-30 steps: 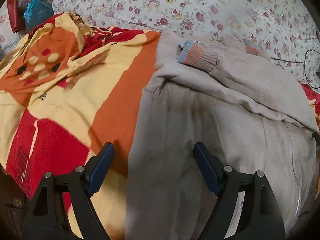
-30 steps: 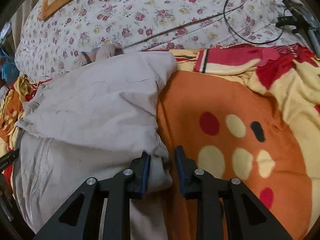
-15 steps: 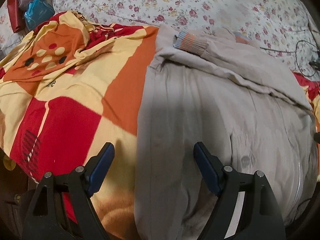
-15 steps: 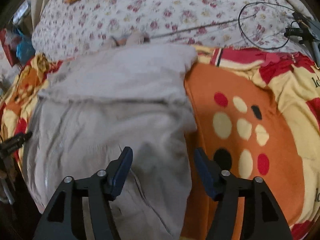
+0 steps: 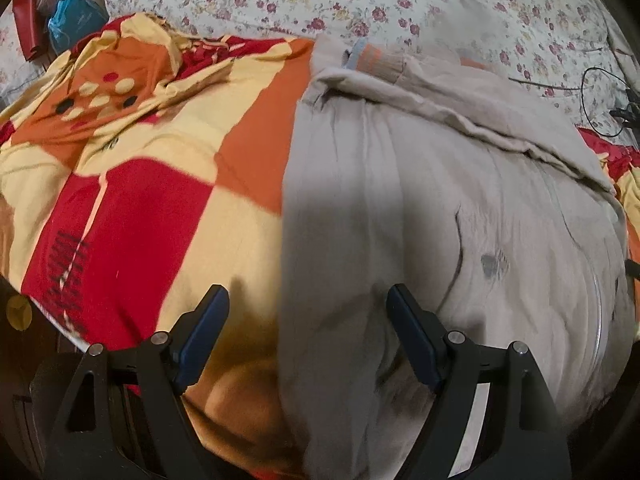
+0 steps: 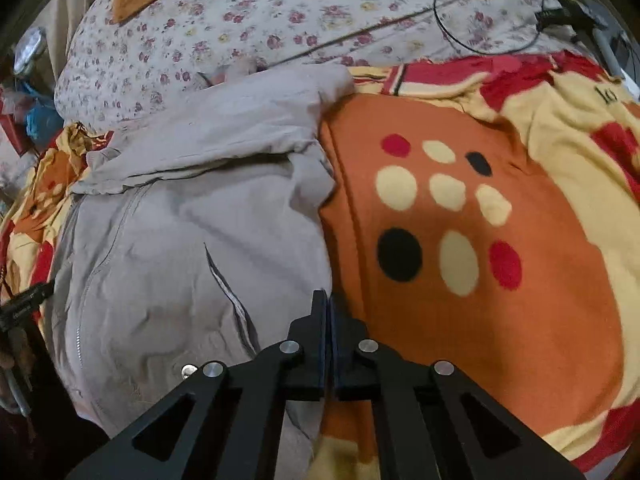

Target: Fold large clothes

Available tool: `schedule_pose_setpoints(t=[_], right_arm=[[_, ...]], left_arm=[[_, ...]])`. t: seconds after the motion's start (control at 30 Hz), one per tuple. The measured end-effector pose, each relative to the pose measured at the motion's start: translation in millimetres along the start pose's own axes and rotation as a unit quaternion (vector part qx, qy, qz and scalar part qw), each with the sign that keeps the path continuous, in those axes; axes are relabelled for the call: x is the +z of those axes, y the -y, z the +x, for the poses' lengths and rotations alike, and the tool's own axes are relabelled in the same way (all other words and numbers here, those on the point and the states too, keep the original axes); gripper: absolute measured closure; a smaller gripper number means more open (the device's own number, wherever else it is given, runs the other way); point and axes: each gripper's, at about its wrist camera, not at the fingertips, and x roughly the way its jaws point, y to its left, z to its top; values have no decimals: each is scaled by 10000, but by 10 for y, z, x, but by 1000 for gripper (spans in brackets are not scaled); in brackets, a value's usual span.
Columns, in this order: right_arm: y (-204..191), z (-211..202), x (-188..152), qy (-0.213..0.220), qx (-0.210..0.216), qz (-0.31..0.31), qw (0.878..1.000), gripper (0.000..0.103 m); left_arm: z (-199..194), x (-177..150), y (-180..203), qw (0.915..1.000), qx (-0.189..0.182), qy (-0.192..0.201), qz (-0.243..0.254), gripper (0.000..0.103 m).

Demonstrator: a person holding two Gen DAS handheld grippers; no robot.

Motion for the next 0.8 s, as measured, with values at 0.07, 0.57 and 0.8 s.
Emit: schedule_pose_setpoints(t=[0.07, 0.57, 0.8], right_arm=[[4, -107, -35, 52, 251, 16, 9997, 95], [-67, -118, -704, -1324, 1528, -11, 9793, 39], [-287, -58, -840, -1657, 1738, -434, 9698, 39]], left_arm=[[-33, -90, -38, 9999, -95, -74, 11, 22], [-94, -638, -156, 9951, -737, -642, -156, 21], [-68, -825, -205, 9920, -793, -945, -263, 21]])
